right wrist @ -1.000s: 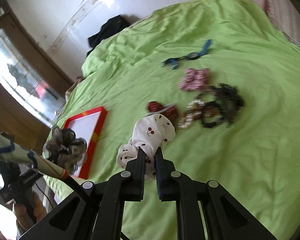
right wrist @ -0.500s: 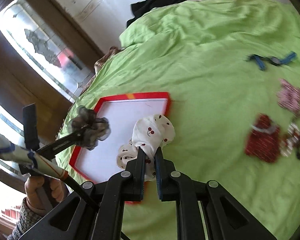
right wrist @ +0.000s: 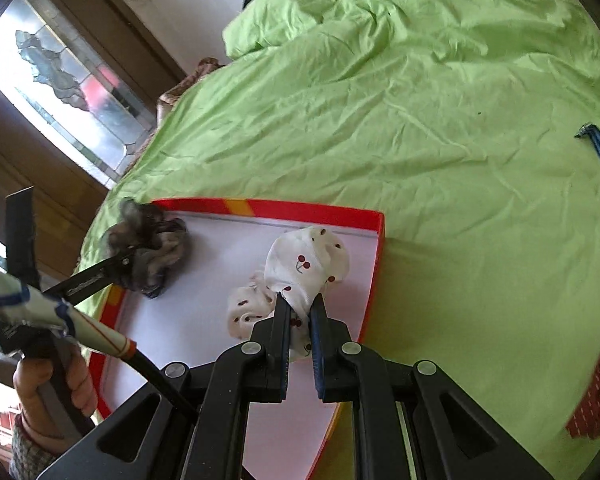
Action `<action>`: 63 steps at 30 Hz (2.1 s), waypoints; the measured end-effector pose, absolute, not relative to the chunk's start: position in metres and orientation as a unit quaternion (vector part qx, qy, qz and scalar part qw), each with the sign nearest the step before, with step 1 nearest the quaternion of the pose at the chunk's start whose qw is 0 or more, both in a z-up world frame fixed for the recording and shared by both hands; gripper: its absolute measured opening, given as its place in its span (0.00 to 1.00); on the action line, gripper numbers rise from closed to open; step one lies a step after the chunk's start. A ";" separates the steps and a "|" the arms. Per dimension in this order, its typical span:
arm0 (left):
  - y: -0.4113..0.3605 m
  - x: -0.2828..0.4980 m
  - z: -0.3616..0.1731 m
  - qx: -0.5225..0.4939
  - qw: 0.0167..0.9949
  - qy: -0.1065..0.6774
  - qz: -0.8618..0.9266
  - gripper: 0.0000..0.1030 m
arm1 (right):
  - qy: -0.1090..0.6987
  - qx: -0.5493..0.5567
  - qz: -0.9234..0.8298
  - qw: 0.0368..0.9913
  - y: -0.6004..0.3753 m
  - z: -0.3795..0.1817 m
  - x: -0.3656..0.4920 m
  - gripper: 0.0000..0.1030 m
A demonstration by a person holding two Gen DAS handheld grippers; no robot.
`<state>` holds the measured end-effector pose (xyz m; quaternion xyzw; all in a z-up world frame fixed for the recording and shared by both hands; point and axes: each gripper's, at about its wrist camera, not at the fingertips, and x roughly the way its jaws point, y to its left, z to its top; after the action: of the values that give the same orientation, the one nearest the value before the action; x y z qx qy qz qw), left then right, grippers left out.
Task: Organize jewelry
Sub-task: 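Carry both scrunchies into the red-framed tray and open both grippers, then withdraw both grippers from the tray back toward the remaining pile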
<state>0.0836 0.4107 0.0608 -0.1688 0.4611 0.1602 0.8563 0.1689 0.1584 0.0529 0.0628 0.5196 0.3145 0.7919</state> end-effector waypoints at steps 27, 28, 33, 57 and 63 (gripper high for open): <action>0.374 -0.007 0.100 -0.216 0.867 0.418 0.160 0.61 | 0.537 0.007 0.322 0.780 0.117 0.042 0.056 0.16; 0.368 -0.016 0.104 -0.216 0.869 0.416 0.159 0.61 | 0.538 0.006 0.321 0.779 0.118 0.041 0.053 0.13; 0.346 -0.039 0.114 -0.208 0.875 0.408 0.158 0.61 | 0.543 0.007 0.308 0.781 0.116 0.043 0.041 0.13; 0.136 -0.047 0.142 -0.115 0.908 0.400 0.047 0.72 | 0.477 0.061 0.151 0.863 -0.111 0.094 -0.023 0.60; 0.075 -0.034 0.131 -0.104 0.905 0.412 0.007 0.85 | 0.452 0.083 0.036 0.887 -0.203 0.109 -0.042 0.84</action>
<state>-0.0342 0.0748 0.1305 -0.1039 0.4122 0.0075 0.9051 -0.0415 -0.2032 0.1087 0.0831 0.4522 0.0364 0.8873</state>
